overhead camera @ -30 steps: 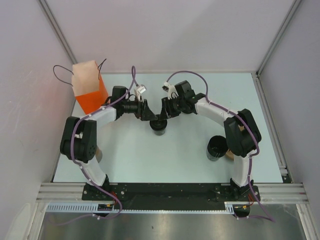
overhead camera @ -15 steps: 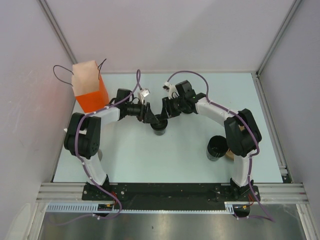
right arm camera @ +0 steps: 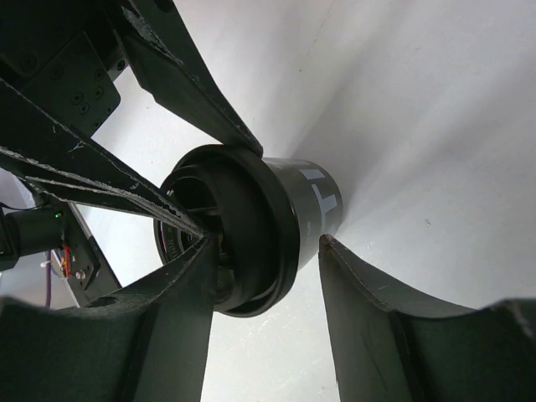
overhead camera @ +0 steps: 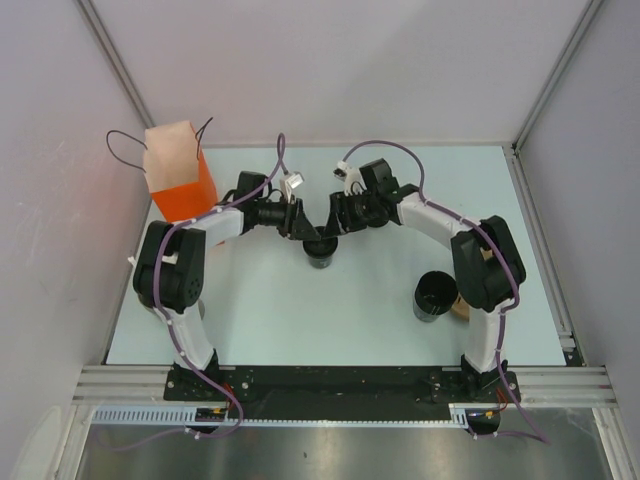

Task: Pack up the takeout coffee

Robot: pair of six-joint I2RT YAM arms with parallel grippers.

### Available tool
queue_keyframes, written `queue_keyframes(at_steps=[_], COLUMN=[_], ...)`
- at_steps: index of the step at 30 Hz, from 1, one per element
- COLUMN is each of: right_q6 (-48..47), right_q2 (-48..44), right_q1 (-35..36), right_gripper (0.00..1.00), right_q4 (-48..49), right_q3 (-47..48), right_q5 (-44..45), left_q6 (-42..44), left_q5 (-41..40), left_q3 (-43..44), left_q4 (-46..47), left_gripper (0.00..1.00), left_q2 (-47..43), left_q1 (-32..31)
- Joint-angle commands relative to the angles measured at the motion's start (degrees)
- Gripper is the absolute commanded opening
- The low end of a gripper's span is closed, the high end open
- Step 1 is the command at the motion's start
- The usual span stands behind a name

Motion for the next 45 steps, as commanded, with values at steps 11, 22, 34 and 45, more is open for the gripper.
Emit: queue_keyframes(at_steps=[11, 22, 34, 45], right_q6=[2.39, 6.26, 7.49, 9.77], right_q2=[-4.82, -0.79, 2.55, 4.31], right_q1=[-4.55, -8.6, -7.81, -6.75], right_gripper=[0.62, 0.5, 0.42, 0.4], right_q4=[1.21, 3.05, 5.08, 8.15], right_q3=[-1.04, -1.31, -1.04, -0.87], right_q5=[-13.76, -18.25, -17.38, -17.64], left_q6=[5.08, 5.87, 6.04, 6.39], left_q5=[-8.21, -8.74, -9.09, -9.27], left_q3=[0.25, 0.25, 0.34, 0.07], left_q4=[-4.74, -5.18, -4.91, -4.91], left_gripper=[0.5, 0.5, 0.5, 0.5], left_q2=[2.82, 2.46, 2.2, 2.03], left_q1=[-0.97, -1.49, -1.85, -1.94])
